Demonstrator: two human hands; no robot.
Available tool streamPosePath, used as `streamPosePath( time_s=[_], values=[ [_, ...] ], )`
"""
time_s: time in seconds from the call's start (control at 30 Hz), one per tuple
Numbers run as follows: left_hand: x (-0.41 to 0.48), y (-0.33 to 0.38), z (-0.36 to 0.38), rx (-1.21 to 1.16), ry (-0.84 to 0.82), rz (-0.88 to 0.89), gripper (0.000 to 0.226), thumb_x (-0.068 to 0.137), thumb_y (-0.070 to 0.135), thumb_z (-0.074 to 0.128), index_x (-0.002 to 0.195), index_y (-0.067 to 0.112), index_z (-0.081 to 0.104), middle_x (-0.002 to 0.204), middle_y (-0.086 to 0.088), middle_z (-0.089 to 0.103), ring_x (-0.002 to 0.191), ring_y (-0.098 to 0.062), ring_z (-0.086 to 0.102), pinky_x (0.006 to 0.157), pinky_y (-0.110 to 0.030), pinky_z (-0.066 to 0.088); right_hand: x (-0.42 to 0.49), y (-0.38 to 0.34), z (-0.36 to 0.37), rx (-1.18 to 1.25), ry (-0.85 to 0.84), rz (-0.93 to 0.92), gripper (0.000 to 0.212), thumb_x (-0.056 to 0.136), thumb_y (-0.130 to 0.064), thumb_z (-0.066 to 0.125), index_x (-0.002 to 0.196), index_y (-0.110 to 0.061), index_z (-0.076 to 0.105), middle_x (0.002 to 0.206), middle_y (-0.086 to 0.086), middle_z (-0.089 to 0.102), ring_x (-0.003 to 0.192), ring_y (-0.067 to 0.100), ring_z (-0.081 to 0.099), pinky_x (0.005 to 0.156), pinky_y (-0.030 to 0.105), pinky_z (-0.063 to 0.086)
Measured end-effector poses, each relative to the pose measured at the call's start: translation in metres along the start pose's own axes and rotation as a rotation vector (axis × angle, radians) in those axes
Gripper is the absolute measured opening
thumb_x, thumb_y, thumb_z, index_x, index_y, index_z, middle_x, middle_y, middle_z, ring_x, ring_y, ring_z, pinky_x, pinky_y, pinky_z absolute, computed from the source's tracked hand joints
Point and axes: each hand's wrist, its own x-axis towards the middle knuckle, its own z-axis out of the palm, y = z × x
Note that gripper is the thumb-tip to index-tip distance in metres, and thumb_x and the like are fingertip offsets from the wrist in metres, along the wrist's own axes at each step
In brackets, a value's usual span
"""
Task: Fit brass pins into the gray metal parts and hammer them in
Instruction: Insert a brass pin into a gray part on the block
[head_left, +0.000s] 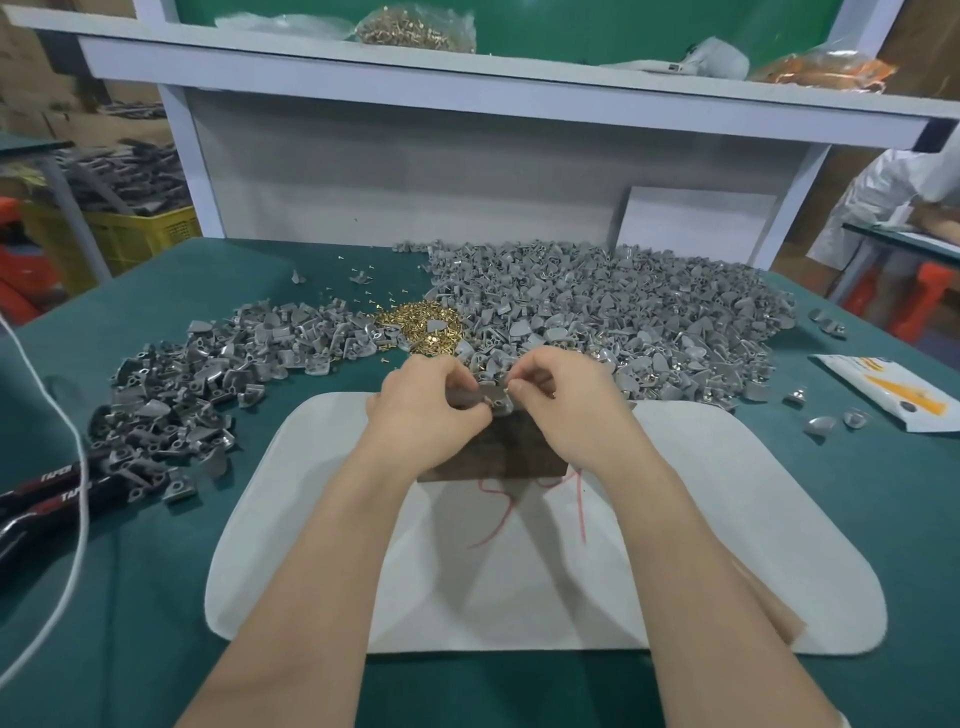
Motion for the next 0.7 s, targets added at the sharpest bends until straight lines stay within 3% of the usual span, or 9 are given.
streamPosePath(
  time_s=[0.2, 0.7],
  values=[
    [-0.0003, 0.0019, 0.0055, 0.056, -0.032, 0.027, 0.011, 0.084, 0.026, 0.066, 0.080, 0.032, 0.058, 0.110, -0.002, 0.060, 0.111, -0.027, 0.054, 0.096, -0.043, 0.044, -0.0020, -0.0027, 0.0012, -0.183, -0.041, -0.055, 0.009, 0.090, -0.017, 0.057, 0.094, -0.018, 0.065, 0.096, 0.000, 0.061, 0.090, 0.020, 0.057, 0.082, 0.034, 0.046],
    [0.0019, 0.0014, 0.0104, 0.108, 0.018, 0.050, 0.011, 0.085, 0.024, 0.061, 0.081, 0.032, 0.056, 0.111, 0.000, 0.061, 0.111, -0.026, 0.054, 0.094, -0.043, 0.045, -0.0026, -0.0080, 0.0046, -0.333, -0.071, -0.095, 0.013, 0.093, -0.018, 0.052, 0.101, -0.014, 0.062, 0.104, 0.005, 0.056, 0.098, 0.025, 0.053, 0.087, 0.036, 0.043]
  ],
)
